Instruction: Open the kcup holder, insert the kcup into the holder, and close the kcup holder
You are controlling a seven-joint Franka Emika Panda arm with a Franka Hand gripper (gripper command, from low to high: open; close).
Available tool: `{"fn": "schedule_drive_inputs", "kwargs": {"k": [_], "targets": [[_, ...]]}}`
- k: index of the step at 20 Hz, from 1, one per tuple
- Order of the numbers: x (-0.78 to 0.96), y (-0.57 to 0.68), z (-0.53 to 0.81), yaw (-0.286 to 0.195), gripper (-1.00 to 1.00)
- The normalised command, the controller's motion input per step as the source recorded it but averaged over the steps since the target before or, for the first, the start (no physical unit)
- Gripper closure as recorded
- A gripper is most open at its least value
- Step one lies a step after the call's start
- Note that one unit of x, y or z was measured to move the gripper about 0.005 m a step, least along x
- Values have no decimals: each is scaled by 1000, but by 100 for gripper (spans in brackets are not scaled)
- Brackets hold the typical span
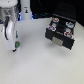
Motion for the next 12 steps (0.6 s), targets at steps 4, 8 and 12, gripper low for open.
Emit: {"fn": "schedule_drive_inputs", "kwargs": {"k": [4, 8, 12], "targets": [[202, -14, -140, -123, -100], [206, 8, -45, -149, -100], [144, -11, -27, -164, -100]]}}
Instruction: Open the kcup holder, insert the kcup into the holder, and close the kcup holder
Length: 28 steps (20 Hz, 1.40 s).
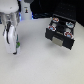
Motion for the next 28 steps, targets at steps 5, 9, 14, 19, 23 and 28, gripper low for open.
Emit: {"fn": "schedule_drive_inputs", "kwargs": {"k": [5, 9, 14, 19, 23, 28], "targets": [[33, -2, 1, -103, 100], [31, -2, -4, -94, 100], [8, -10, 16, -70, 100], [116, 197, 540, -19, 100], [195, 368, 822, 3, 100], [159, 499, 824, 34, 100]]}}
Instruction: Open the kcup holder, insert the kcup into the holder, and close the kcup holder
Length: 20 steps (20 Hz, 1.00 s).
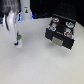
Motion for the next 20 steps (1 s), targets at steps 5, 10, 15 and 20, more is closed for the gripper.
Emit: {"fn": "schedule_drive_inputs", "kwargs": {"k": [5, 10, 15, 20], "targets": [[125, 602, 773, 31, 100], [158, 669, 718, 15, 100], [219, 684, 543, 8, 100], [212, 688, 322, 8, 100]]}}
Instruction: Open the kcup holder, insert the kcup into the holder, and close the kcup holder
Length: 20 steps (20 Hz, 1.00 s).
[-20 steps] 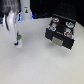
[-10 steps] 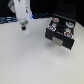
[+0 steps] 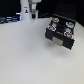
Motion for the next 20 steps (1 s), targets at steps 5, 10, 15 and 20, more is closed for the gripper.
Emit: {"fn": "schedule_drive_inputs", "kwargs": {"k": [5, 10, 15, 20], "targets": [[181, 663, 274, 14, 100], [174, 673, 273, 13, 100], [147, 683, 290, 11, 100], [147, 677, 254, 10, 100]]}}
